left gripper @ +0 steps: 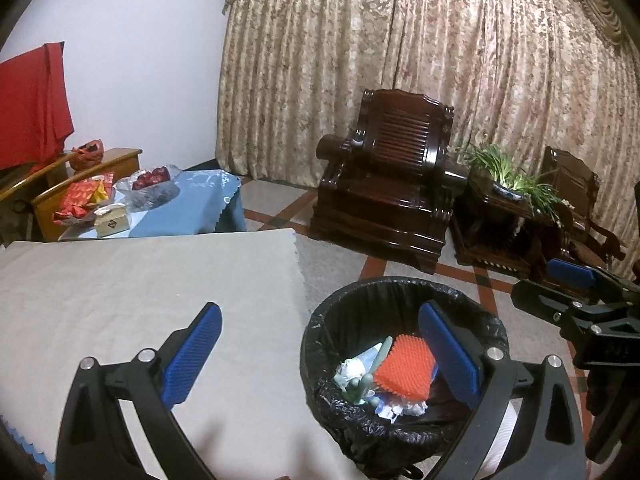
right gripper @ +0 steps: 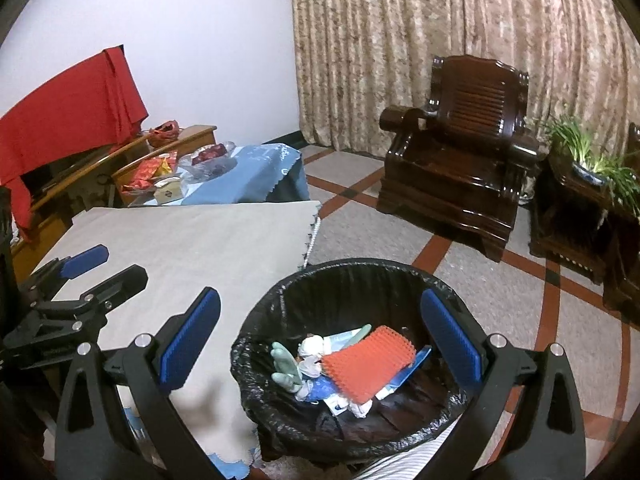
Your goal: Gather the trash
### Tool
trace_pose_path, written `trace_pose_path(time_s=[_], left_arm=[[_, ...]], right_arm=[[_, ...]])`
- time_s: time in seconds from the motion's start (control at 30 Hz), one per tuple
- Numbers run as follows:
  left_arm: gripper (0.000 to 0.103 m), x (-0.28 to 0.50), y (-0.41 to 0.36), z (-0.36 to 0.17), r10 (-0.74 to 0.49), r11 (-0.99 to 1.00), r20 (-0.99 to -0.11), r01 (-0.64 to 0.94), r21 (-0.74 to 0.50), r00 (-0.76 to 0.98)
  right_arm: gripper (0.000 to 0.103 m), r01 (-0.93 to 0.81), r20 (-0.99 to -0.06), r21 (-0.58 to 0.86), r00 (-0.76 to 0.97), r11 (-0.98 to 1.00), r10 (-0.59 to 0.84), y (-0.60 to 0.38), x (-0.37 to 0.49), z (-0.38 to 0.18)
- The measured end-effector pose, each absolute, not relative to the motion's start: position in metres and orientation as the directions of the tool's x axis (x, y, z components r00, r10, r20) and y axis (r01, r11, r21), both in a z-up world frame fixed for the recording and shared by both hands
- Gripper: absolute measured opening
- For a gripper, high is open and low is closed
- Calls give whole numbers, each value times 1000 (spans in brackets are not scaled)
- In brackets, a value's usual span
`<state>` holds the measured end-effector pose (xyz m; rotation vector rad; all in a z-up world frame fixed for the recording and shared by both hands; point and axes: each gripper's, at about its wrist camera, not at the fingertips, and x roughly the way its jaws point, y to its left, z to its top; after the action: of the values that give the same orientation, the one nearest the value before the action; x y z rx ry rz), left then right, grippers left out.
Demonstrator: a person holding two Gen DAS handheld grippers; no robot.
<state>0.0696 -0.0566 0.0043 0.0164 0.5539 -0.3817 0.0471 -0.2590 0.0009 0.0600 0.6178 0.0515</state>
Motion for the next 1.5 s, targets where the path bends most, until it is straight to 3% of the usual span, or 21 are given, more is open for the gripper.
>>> trace_pose_path(time_s=[1.5], left_arm=[[97, 58, -44, 16, -331, 938, -491, 338, -78, 806]], right_arm=[[98, -54, -567, 76, 819, 996, 88, -243, 44, 6]])
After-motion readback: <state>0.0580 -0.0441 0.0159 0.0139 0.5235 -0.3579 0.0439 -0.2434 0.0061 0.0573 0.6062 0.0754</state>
